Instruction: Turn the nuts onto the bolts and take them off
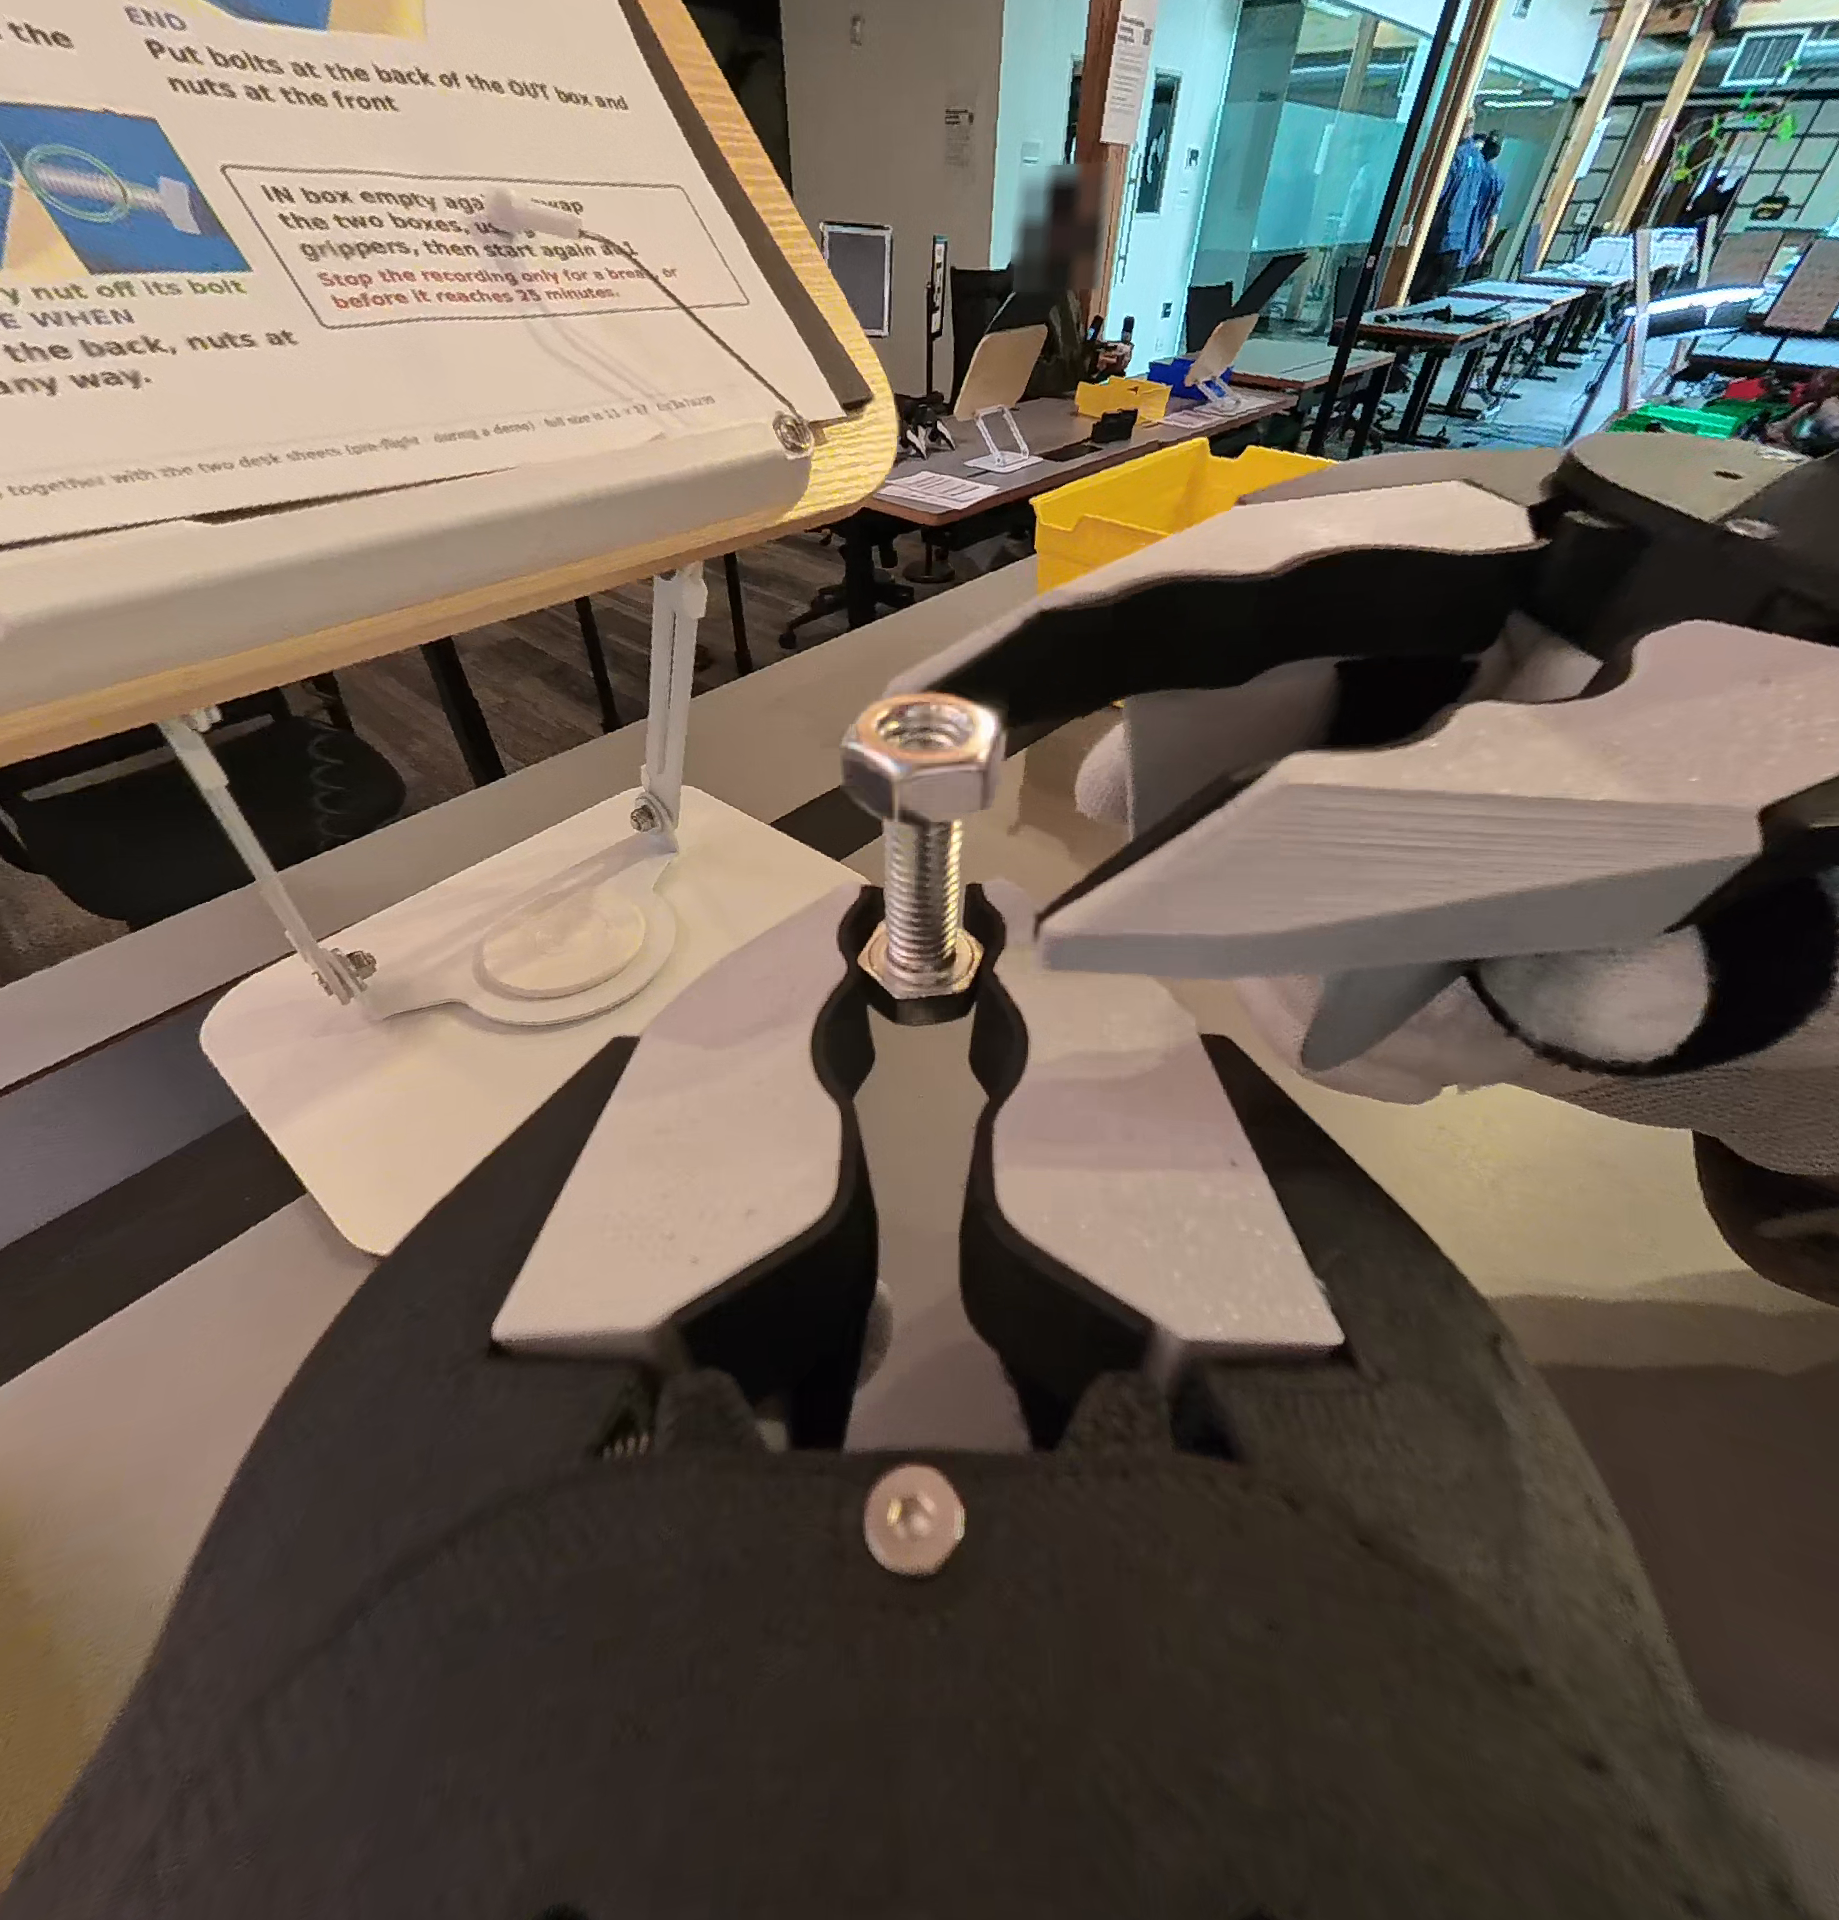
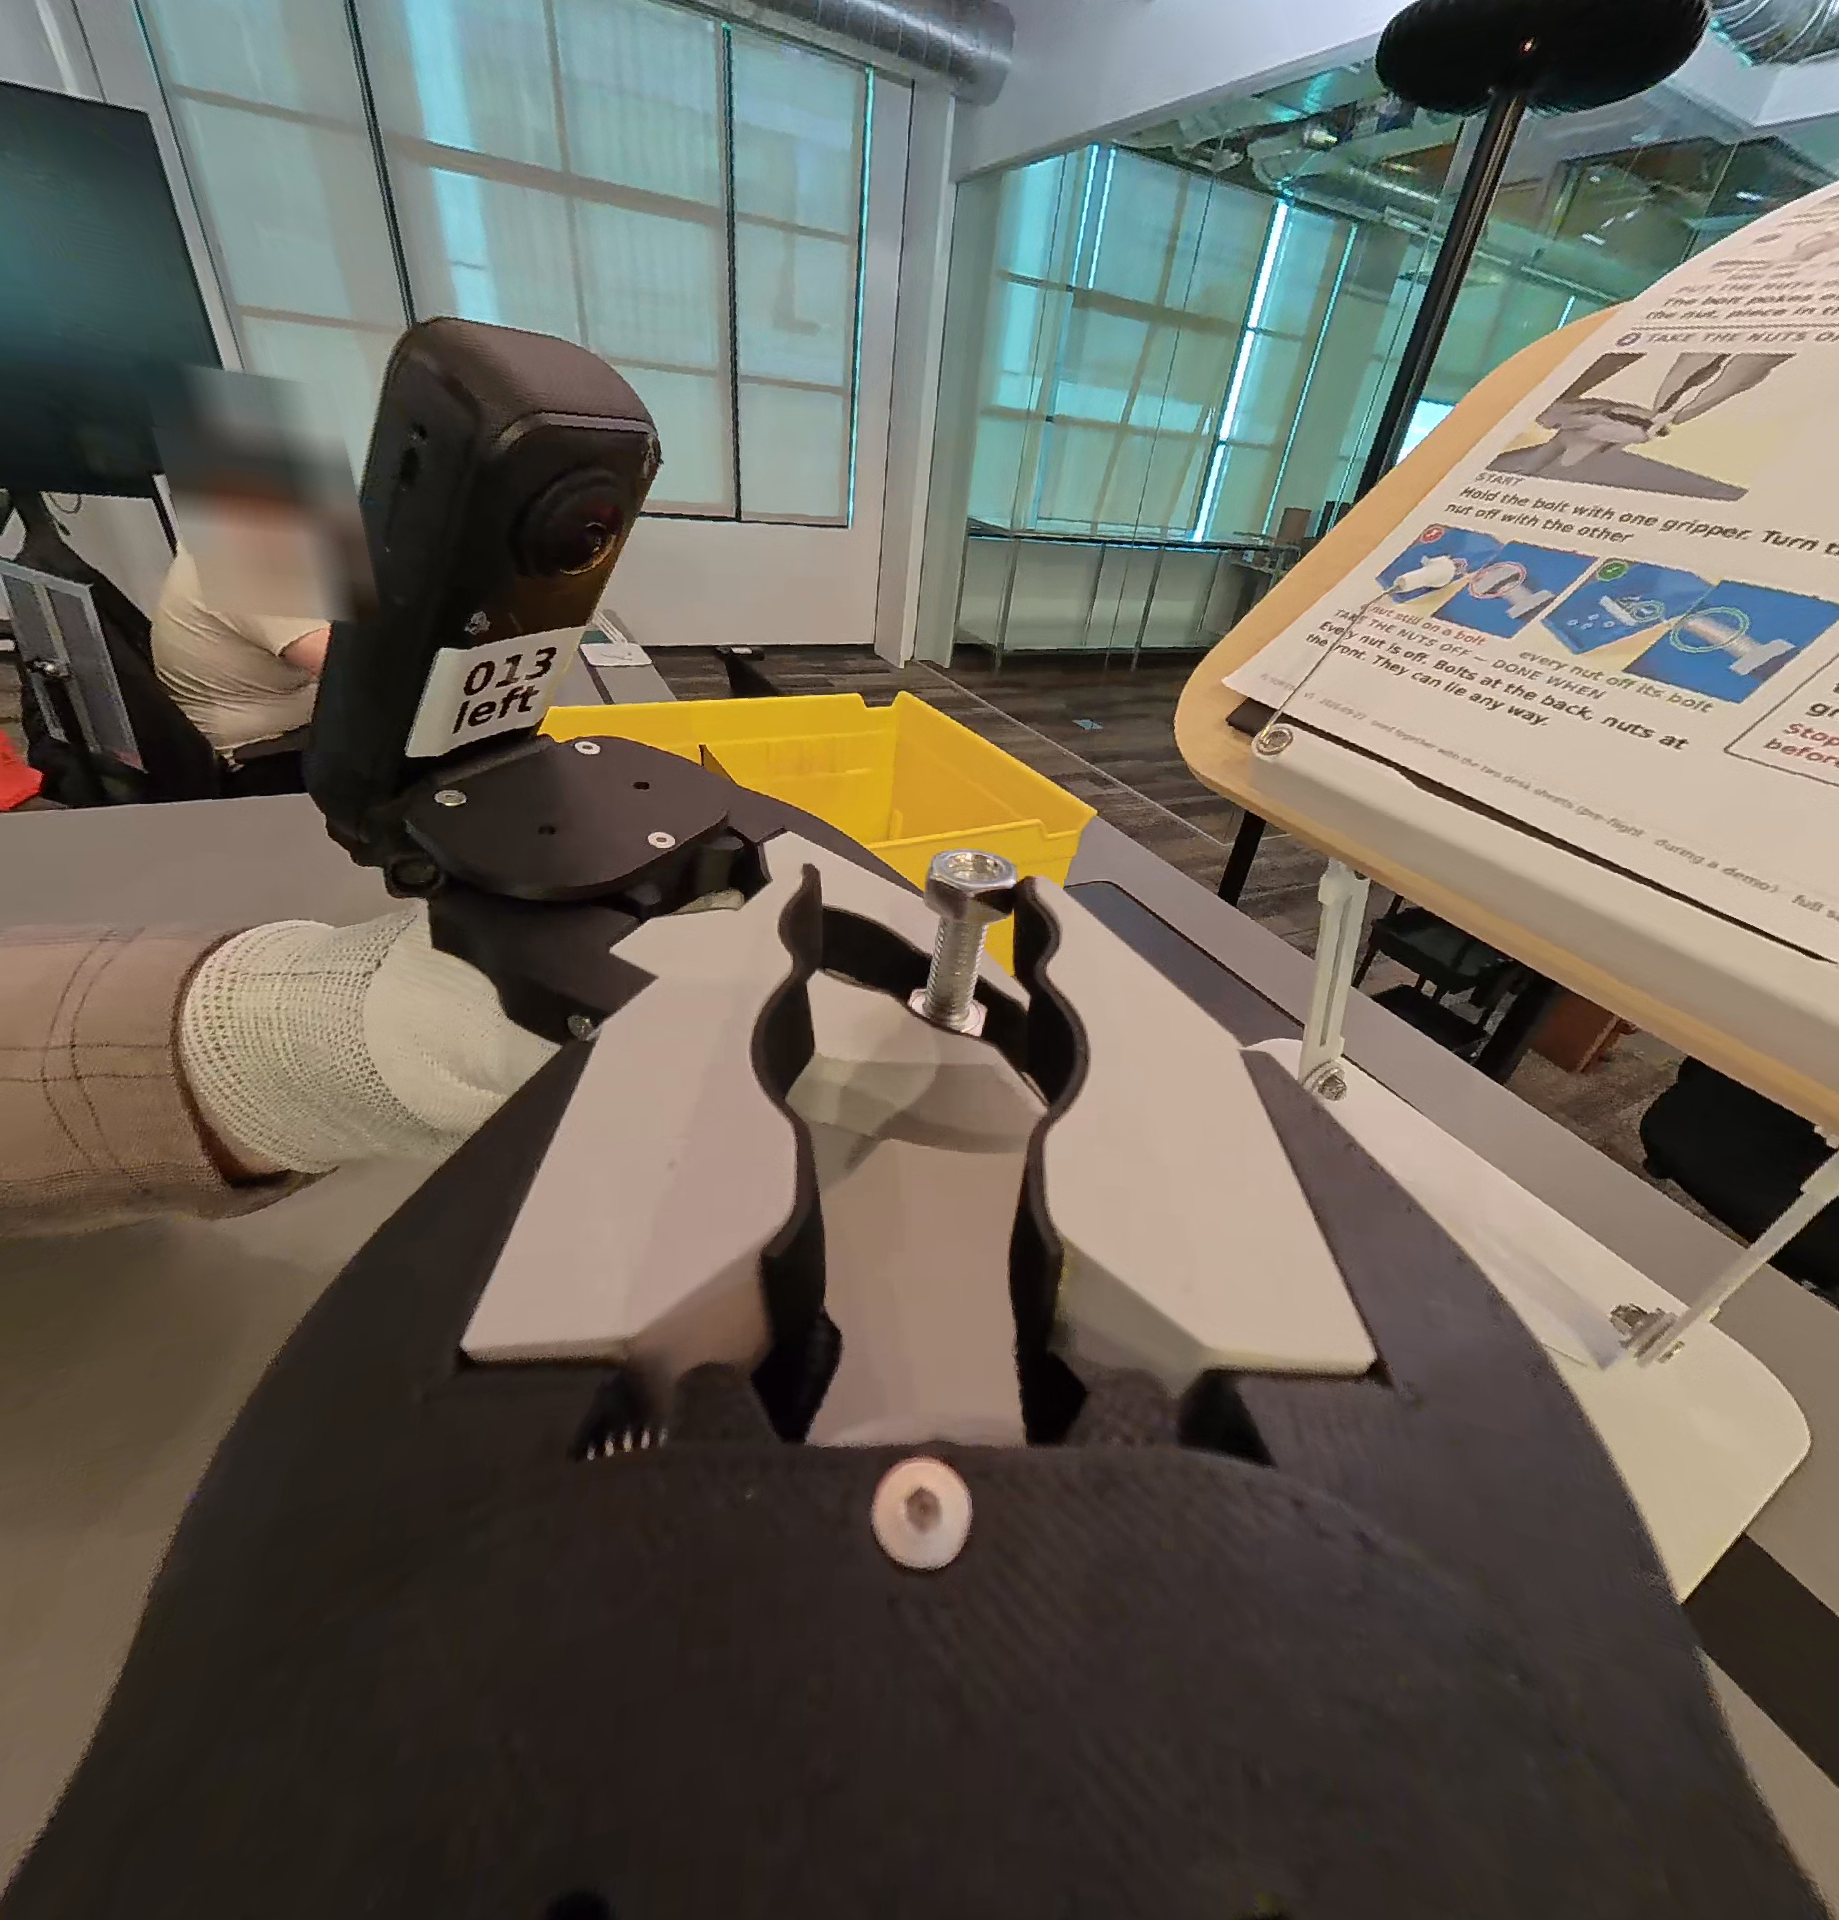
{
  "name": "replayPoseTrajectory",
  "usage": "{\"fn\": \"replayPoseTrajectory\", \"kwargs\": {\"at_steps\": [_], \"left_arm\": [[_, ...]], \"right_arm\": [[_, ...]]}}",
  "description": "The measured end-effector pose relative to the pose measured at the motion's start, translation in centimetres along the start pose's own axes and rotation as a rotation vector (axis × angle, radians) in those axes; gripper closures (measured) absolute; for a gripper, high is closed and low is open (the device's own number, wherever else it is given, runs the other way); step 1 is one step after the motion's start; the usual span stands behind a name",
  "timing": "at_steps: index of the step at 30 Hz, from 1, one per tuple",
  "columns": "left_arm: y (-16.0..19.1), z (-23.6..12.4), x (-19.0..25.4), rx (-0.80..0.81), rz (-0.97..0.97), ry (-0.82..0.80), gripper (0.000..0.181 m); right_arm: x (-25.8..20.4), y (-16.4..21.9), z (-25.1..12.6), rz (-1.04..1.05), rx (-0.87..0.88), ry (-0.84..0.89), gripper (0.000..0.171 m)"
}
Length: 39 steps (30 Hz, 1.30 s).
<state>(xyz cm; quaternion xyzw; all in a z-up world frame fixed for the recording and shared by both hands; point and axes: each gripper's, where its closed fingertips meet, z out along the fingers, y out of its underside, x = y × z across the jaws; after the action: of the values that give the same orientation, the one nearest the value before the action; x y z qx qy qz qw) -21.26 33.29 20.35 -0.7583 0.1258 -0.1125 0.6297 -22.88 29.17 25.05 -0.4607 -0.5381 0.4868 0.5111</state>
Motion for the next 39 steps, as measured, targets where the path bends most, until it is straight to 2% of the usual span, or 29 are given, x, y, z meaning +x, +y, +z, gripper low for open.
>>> {"fn": "replayPoseTrajectory", "kwargs": {"at_steps": [5, 10, 13, 17, 21, 27, 29, 33, 36, 39], "left_arm": [[-0.1, -0.2, -0.6, 0.004, -0.018, -0.013, 0.167], [-0.1, -0.3, -0.9, 0.004, -0.024, -0.018, 0.166], [0.0, -0.2, -0.7, 0.0, -0.018, -0.012, 0.166], [0.0, -0.1, -0.3, -0.002, -0.011, 0.0, 0.167], [0.3, 0.1, -0.1, -0.012, -0.002, 0.004, 0.167], [0.1, -0.2, -0.7, -0.006, -0.017, -0.016, 0.167], [0.0, -0.2, -0.9, -0.003, -0.024, -0.017, 0.167], [0.1, -0.2, -0.8, -0.006, -0.018, -0.016, 0.167], [0.1, -0.2, -0.6, -0.007, -0.013, -0.009, 0.166], [0.1, -0.1, -0.5, -0.009, -0.01, -0.008, 0.167]], "right_arm": [[-0.5, -0.1, 0.0, -0.023, -0.001, -0.016, 0.14], [-2.2, -0.4, 0.0, -0.057, 0.016, -0.095, 0.152], [-1.3, -0.9, -0.2, -0.05, 0.043, -0.04, 0.147], [0.1, -0.4, -0.2, -0.008, 0.028, 0.01, 0.128], [-0.5, -0.1, 0.1, -0.016, 0.009, -0.017, 0.127], [-0.6, -0.3, -0.2, -0.023, 0.016, -0.036, 0.141], [-2.0, -0.4, -0.3, -0.041, 0.017, -0.111, 0.156], [-1.6, -0.7, -0.3, -0.048, 0.04, -0.079, 0.15], [0.2, -0.3, -0.3, -0.017, 0.017, 0.003, 0.126], [0.0, 0.0, -0.2, -0.015, 0.01, -0.012, 0.13]]}}
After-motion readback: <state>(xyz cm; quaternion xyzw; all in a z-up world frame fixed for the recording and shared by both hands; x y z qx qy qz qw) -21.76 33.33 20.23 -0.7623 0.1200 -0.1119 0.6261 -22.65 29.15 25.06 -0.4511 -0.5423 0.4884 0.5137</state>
